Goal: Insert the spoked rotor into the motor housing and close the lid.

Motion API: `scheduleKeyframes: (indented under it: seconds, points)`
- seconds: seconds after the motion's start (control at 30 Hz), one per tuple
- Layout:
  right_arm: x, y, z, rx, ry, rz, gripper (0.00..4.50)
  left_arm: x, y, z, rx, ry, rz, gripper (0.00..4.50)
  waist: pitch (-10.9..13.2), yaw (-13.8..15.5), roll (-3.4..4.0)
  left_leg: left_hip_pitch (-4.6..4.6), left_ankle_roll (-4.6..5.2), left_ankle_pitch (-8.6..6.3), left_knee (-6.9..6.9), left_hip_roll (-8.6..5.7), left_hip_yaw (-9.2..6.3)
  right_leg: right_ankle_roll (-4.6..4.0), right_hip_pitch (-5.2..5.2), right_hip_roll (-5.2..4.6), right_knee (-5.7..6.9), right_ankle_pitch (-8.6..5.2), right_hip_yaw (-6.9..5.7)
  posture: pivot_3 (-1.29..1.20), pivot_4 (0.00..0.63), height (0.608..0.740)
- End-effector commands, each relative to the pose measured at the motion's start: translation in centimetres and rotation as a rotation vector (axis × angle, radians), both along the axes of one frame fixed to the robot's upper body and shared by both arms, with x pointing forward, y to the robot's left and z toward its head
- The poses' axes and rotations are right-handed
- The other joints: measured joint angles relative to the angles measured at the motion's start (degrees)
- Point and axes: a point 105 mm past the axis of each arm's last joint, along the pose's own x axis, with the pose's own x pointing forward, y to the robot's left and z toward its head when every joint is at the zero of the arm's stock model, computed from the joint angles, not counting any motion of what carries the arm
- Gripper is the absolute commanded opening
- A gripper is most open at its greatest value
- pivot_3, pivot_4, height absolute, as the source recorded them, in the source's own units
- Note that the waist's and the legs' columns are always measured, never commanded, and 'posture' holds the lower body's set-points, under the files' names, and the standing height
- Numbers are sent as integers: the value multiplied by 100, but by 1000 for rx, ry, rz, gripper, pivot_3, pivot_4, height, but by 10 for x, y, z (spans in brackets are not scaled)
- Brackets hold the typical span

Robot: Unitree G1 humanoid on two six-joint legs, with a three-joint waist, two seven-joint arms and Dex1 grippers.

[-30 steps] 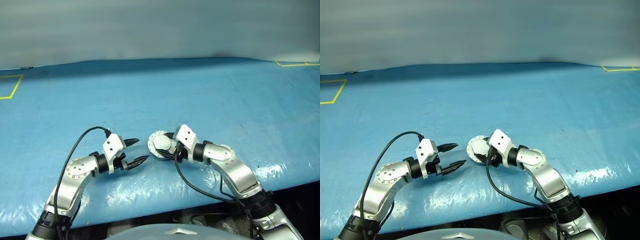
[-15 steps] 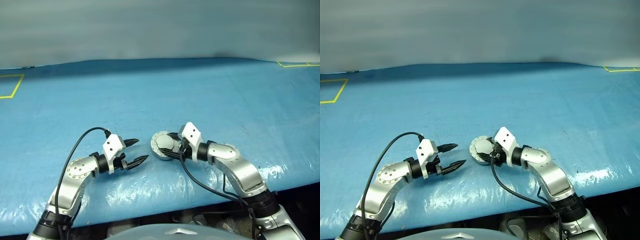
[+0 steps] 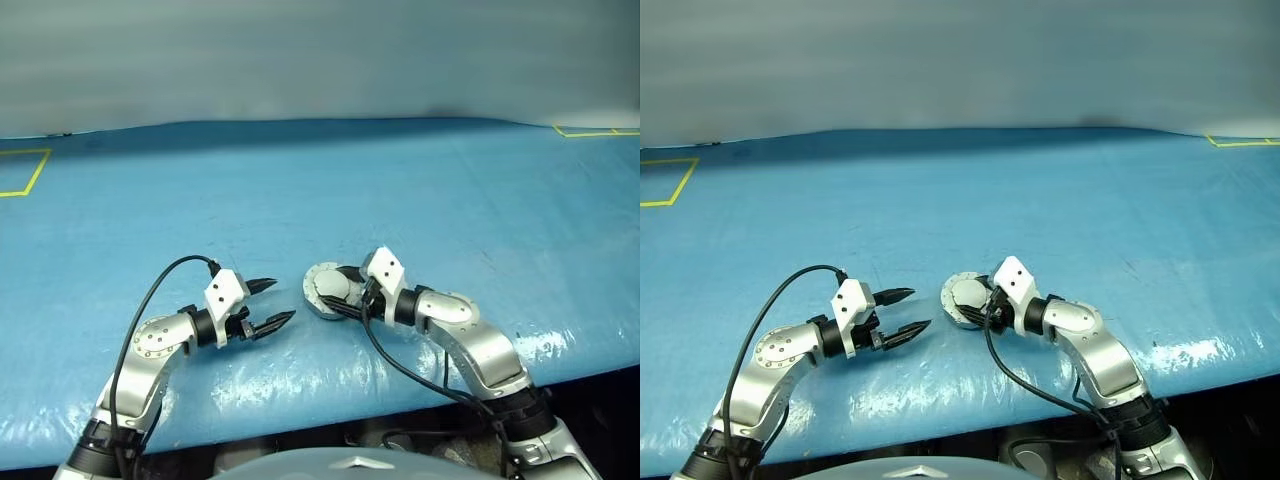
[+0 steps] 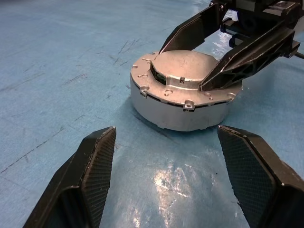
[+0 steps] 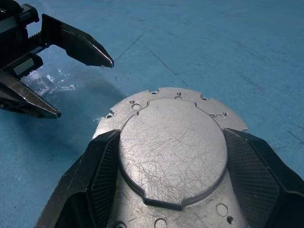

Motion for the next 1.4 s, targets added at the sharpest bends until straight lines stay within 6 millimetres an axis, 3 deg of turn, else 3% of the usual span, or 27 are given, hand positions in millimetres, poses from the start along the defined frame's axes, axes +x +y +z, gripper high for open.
scheduleKeyframes:
  seconds: [0.03, 0.13, 0.27, 0.57, 0.8, 1.4]
  points:
    - [-3, 1, 14, 75, 8, 4, 3034, 1, -3, 6, -5, -38, -22, 3642, 1, 5, 1, -1, 1, 0, 0, 0, 0, 0, -1, 0, 0, 0, 0, 0, 150, 740]
    - [-1, 7, 33, 108, -59, 20, 3034, 1, -4, 6, -4, -40, -26, 3642, 4, 2, 6, -16, 0, 0, 0, 0, -1, 0, -15, 1, 0, 0, -1, 0, 150, 740]
    - [-2, 8, 37, 80, -86, 38, 3034, 2, -5, 5, -3, -42, -33, 3642, 8, -2, 9, -24, 0, 0, 0, 1, 0, 1, -25, 2, 0, 0, 0, 0, 150, 740]
    - [-1, -8, 11, -63, -48, 24, 3034, 3, -8, 5, -9, -42, -35, 3642, 8, 0, 9, -25, 1, 0, 0, 0, 1, 1, -25, 3, 0, 0, -1, 0, 150, 740]
    - [3, 0, 7, -40, -45, 4, 3034, 3, -8, 4, -11, -44, -31, 3642, 7, -10, 7, -20, 0, 0, 0, 1, 1, 1, -21, 4, 1, 0, 0, 0, 150, 740]
    - [-1, -9, -40, -151, 56, -75, 3034, 1, -8, 3, -1, -48, -33, 3642, -5, -79, -4, 9, -2, 1, 0, 6, 2, 0, 3, 5, 5, 0, 1, 0, 150, 740]
